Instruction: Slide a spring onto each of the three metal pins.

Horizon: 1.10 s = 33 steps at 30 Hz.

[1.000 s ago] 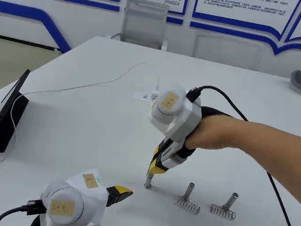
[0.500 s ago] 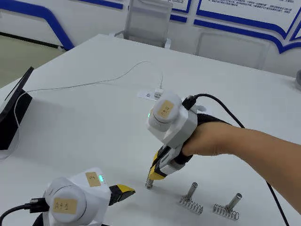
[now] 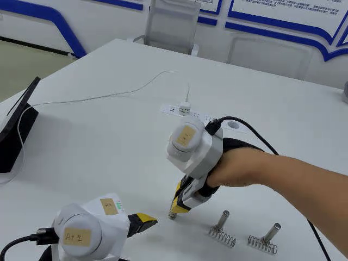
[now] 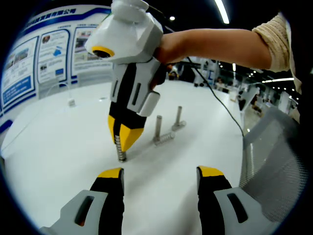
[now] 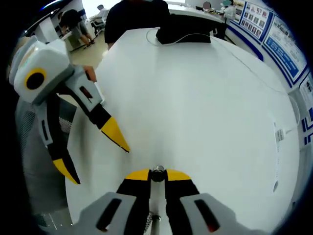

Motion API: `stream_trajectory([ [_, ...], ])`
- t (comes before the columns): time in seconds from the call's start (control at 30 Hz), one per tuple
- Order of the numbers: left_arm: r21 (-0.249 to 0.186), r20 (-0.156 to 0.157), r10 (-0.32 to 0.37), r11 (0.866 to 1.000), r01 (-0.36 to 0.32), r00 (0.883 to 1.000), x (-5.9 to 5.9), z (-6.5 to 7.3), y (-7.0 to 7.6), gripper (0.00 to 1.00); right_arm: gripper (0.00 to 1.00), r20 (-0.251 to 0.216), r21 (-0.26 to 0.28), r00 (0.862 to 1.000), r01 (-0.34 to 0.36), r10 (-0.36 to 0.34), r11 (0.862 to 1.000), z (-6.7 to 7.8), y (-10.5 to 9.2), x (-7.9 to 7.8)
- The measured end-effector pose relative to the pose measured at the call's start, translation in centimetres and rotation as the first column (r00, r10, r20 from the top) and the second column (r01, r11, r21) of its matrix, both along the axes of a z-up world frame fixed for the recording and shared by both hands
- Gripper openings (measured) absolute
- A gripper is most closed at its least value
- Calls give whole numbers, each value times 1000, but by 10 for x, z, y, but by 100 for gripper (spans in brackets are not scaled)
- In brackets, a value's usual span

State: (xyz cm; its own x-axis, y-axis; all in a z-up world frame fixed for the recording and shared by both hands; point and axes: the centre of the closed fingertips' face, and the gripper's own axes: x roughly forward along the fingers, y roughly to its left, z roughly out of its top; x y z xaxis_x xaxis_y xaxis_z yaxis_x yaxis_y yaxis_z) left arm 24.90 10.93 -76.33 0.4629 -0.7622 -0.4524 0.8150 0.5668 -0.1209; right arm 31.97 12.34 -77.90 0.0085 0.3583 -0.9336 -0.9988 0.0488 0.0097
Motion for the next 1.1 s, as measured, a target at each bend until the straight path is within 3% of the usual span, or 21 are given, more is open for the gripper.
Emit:
stream_trajectory([
  [0.57, 2, 2, 4, 1000, -4, 1000, 3, 1, 0, 61, 18, 11, 33, 1000, 6, -6, 999, 4, -2, -1],
  [1.1, 18, 4, -15, 1000, 15, 1000, 1, 2, -2, 60, 21, 34, 82, 997, 65, -68, 994, 20, -19, 0],
])
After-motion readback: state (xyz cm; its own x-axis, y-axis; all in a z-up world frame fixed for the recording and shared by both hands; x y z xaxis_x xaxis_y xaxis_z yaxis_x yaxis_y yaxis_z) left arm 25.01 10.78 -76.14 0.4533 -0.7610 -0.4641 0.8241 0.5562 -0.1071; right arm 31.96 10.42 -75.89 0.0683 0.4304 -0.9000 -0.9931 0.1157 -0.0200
